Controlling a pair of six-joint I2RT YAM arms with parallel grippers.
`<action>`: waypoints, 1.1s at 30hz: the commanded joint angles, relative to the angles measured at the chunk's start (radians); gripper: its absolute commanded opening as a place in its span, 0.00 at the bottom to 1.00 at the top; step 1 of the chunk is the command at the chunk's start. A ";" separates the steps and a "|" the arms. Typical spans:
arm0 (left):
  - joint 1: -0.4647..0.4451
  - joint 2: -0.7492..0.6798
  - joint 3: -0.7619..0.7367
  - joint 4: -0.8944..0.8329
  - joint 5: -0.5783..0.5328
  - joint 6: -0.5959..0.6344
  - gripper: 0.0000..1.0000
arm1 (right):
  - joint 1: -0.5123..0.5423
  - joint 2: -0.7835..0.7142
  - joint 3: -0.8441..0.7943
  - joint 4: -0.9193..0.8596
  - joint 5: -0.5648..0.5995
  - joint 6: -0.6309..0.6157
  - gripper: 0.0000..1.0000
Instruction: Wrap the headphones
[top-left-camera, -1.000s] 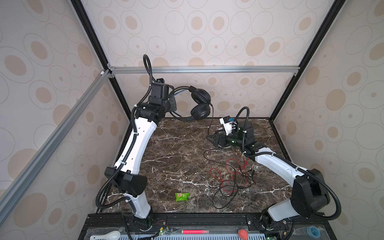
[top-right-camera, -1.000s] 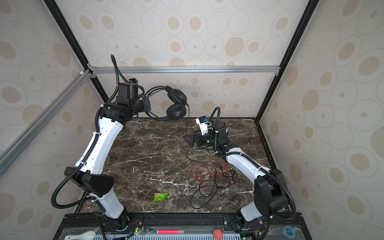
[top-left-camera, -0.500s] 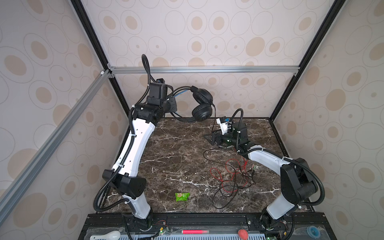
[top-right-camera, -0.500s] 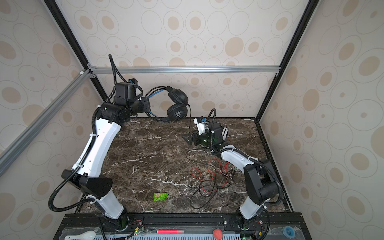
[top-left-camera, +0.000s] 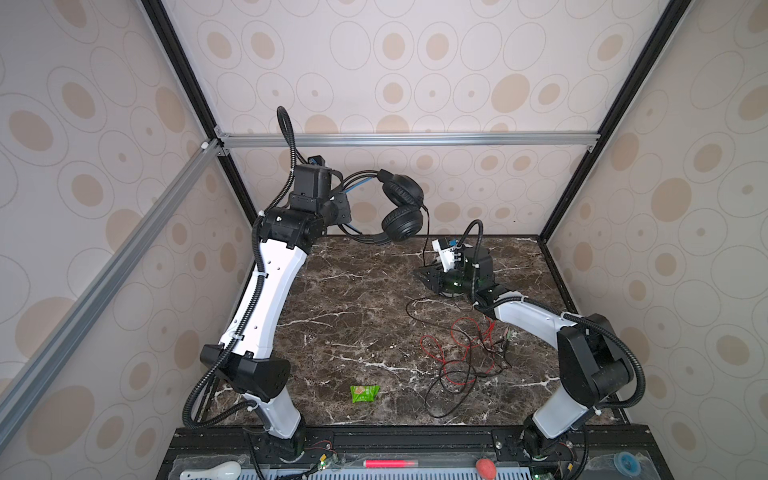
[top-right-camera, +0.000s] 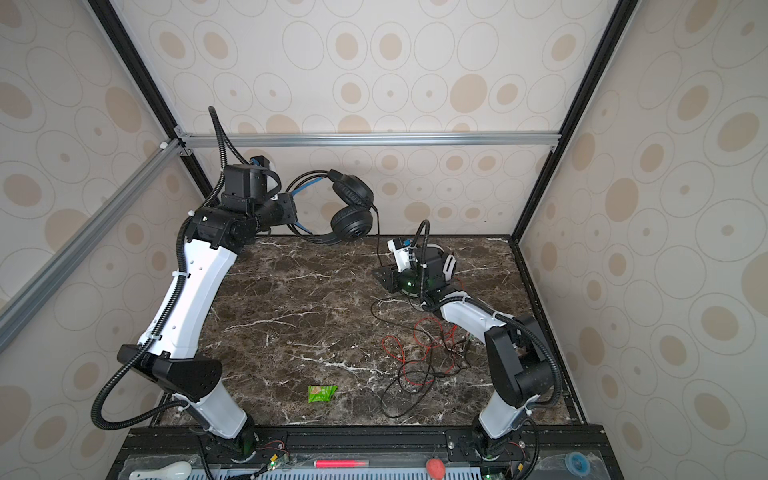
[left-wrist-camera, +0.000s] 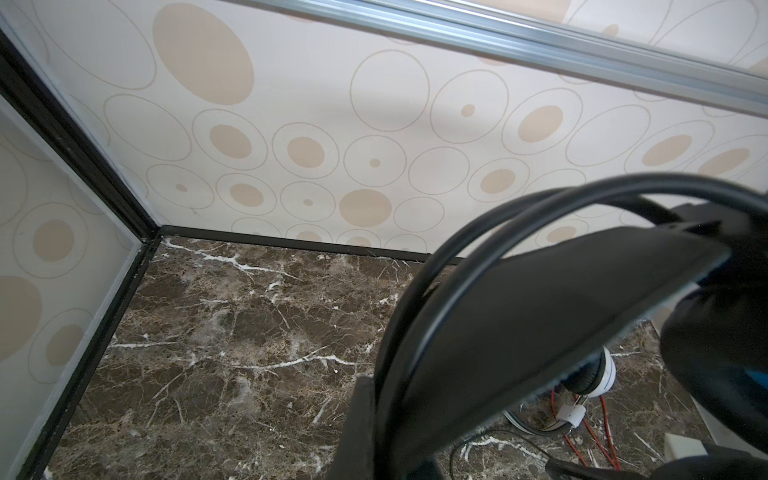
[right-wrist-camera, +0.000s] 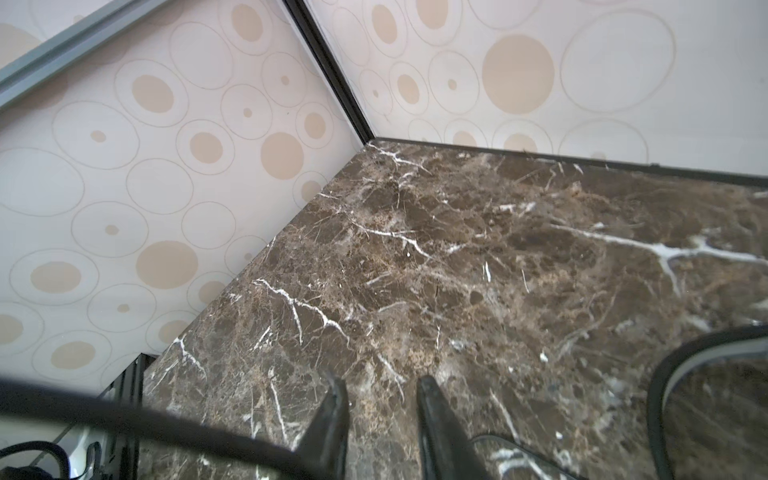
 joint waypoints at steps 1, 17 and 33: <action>0.009 -0.055 0.001 0.076 -0.005 -0.054 0.00 | -0.002 -0.077 -0.023 -0.078 0.029 -0.046 0.13; 0.047 -0.195 -0.384 0.284 -0.114 0.051 0.00 | 0.085 -0.358 0.213 -0.793 0.518 -0.591 0.00; -0.100 -0.275 -0.723 0.472 0.160 0.402 0.00 | 0.300 -0.122 0.787 -1.123 0.754 -0.864 0.00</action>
